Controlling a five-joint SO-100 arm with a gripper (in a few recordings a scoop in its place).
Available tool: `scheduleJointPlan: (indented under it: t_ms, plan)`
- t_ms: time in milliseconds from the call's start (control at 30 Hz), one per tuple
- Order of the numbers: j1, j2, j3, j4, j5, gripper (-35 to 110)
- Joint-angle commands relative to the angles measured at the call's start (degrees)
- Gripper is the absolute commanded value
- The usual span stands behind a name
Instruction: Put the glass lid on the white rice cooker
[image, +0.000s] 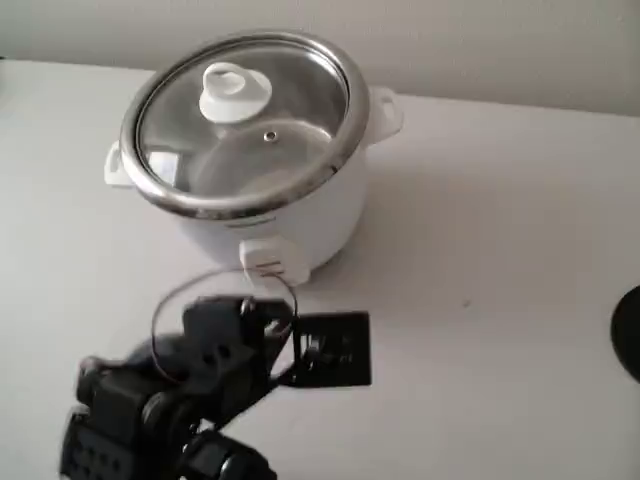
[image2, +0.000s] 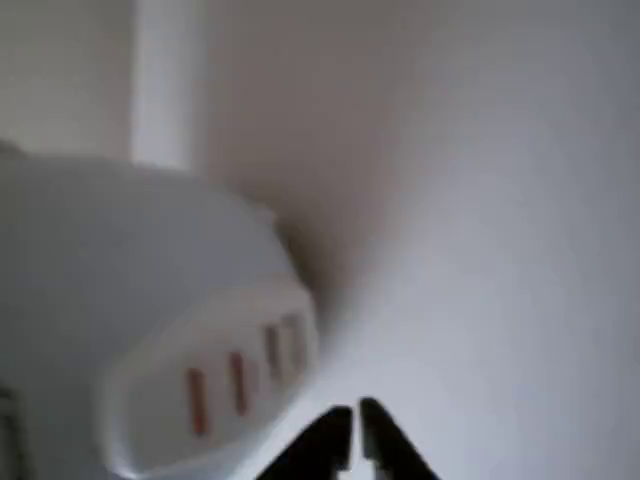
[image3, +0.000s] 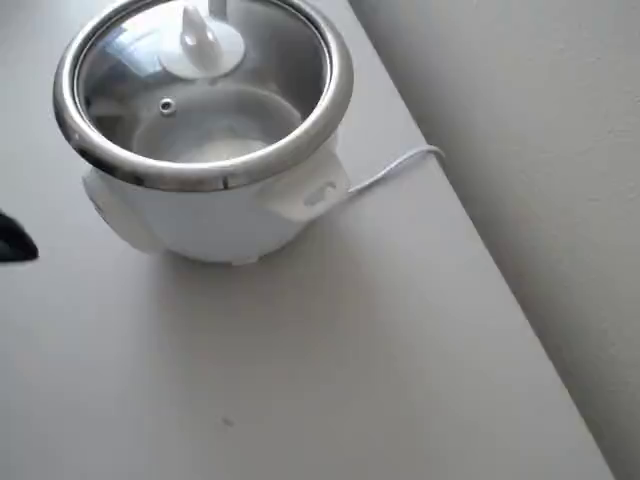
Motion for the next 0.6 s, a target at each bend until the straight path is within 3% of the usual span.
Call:
scheduleJointPlan:
  t_ms: [0,200,567]
  plan:
    - [-0.9,7.3,10.7,-1.3,0.5,0]
    - [-0.6,7.3,21.0,-2.5,4.6,0]
    - [2.6,7.2,21.6,-2.6,7.5,1]
